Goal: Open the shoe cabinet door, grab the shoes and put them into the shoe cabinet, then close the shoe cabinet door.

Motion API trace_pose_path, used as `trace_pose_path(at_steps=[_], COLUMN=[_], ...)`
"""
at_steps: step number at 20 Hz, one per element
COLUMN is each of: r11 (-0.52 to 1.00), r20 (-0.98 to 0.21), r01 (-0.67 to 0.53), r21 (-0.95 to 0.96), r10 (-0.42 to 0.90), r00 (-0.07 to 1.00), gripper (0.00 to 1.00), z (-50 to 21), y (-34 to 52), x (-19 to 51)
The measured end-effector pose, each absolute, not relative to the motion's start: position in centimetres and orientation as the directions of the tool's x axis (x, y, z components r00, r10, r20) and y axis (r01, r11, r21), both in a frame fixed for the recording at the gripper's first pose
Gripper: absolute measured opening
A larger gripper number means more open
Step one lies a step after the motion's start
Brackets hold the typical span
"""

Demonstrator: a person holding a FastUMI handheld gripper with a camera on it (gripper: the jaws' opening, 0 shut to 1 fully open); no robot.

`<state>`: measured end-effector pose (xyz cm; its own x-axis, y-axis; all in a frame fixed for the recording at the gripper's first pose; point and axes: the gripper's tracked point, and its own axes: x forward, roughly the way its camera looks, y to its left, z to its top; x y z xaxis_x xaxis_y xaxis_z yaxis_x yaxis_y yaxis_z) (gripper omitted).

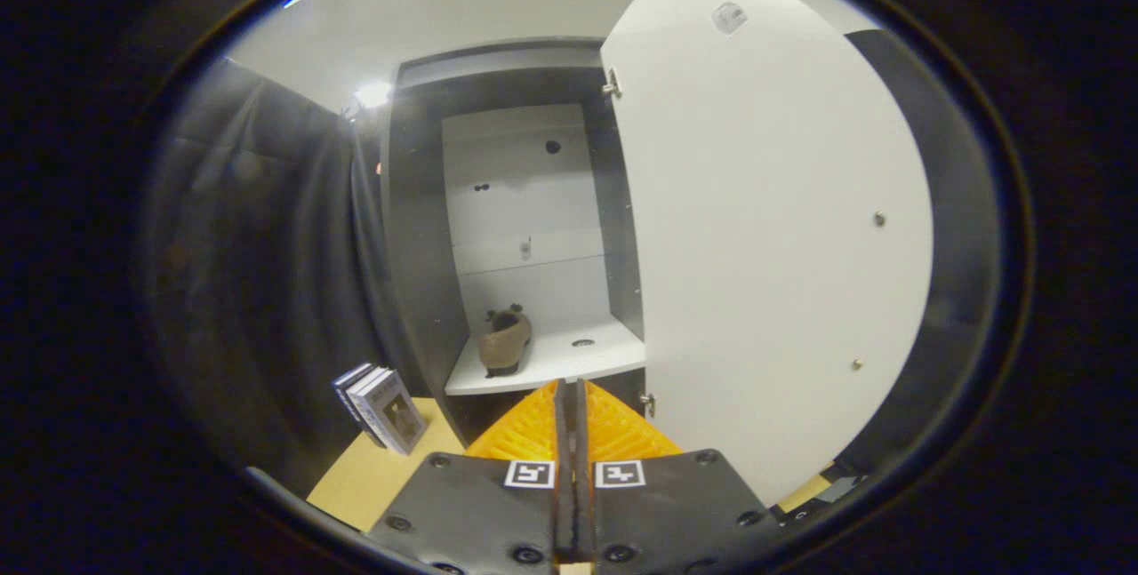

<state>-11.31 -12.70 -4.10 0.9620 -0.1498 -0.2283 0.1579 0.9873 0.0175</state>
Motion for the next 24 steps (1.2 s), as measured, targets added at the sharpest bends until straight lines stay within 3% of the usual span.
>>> trace_pose_path(at_steps=[7,15,24], r11=[0.989,0.986,0.986], r20=[-0.430,-0.695,-0.850], r01=[0.149,0.168,0.127], r21=[0.013,-0.015,-0.109], r10=[-0.129,-0.131,-0.158], r00=[0.894,0.707,0.503], gripper=[0.21,0.20,0.20], z=[-14.3,-28.6,-39.6], y=[-9.7,-8.7,-9.1], x=[-8.4,-8.2,-9.7])
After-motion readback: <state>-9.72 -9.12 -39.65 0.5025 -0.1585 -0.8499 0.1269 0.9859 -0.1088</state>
